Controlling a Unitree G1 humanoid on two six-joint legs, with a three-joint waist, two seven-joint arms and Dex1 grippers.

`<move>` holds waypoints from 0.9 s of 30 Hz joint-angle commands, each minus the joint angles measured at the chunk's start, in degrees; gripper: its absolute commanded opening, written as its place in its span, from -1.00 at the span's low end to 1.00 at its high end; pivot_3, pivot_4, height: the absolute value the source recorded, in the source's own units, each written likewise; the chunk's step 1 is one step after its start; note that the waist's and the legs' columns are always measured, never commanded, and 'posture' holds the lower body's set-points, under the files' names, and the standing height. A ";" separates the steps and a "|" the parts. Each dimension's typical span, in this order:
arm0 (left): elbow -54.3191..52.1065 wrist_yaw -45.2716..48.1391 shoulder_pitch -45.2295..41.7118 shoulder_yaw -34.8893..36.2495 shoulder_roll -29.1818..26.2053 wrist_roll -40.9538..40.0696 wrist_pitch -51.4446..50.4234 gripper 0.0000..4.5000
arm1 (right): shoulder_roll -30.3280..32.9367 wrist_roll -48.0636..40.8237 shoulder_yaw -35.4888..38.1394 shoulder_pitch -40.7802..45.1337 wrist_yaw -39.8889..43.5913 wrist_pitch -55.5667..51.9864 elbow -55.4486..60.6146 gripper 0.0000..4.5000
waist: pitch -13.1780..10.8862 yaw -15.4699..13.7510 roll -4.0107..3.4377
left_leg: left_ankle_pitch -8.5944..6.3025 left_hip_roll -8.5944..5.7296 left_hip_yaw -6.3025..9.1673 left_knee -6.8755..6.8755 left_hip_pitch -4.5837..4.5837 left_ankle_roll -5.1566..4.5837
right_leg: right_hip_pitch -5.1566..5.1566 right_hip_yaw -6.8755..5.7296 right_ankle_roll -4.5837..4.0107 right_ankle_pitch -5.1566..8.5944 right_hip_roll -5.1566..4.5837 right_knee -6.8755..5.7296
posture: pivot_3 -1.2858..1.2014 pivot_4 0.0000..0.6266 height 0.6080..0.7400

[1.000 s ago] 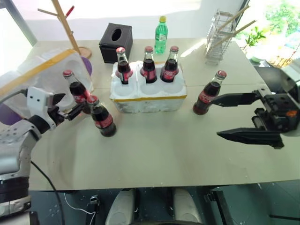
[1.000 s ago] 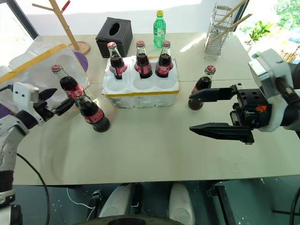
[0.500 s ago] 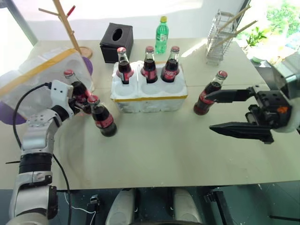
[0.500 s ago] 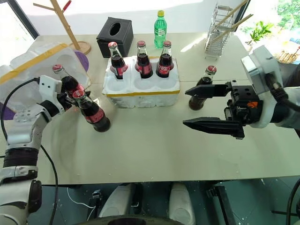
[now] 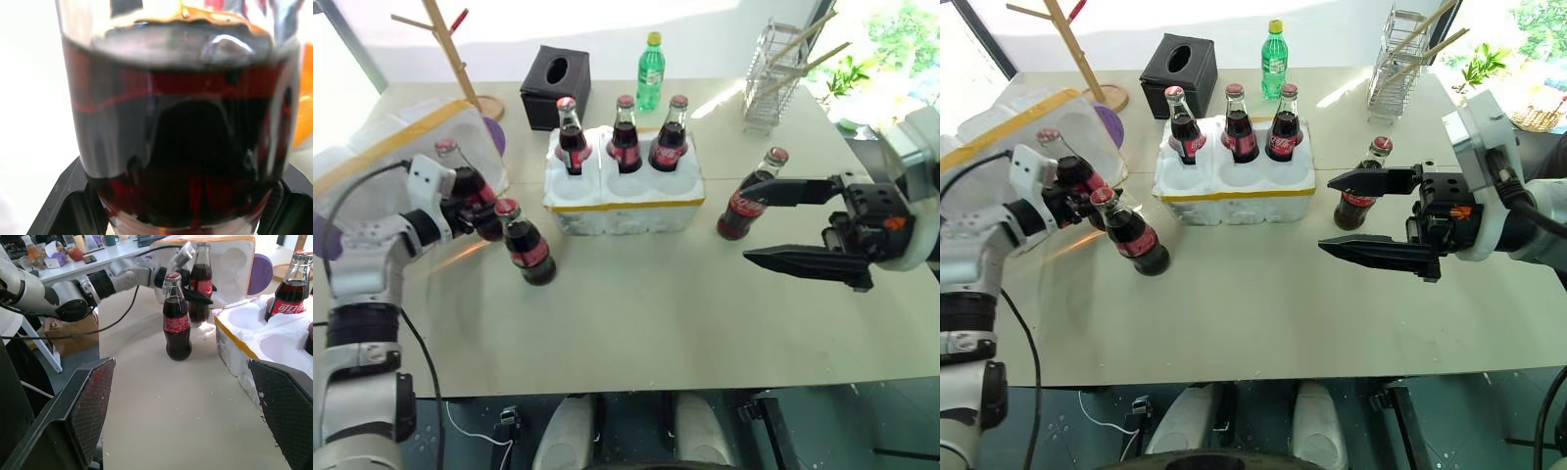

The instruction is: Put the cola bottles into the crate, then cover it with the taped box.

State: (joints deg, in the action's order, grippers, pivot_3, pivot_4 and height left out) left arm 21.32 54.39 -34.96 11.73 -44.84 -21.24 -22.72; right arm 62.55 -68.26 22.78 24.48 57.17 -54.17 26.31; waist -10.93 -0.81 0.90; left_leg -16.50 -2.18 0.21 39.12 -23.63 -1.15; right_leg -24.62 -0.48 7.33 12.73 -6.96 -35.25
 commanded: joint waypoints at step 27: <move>18.65 19.97 -42.79 -10.93 10.41 1.57 2.25 0.28 | -1.57 -0.51 7.07 -7.44 -5.36 3.49 3.09 1.00 | -0.06 0.28 0.11 | 0.01 -0.03 -0.07 0.11 -0.16 -0.09 | 0.00 -0.03 0.16 -0.08 0.19 -0.03 | 0.03 -0.52 1.00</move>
State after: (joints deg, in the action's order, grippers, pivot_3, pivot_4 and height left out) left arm 41.55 73.33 -73.73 -1.15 -33.07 -18.96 -21.60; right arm 61.09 -68.32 27.33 17.00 51.84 -51.95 28.04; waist -10.99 -0.53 1.02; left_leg -16.49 -2.20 0.15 39.23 -23.80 -1.24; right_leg -24.63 -0.51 7.49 12.65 -6.76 -35.29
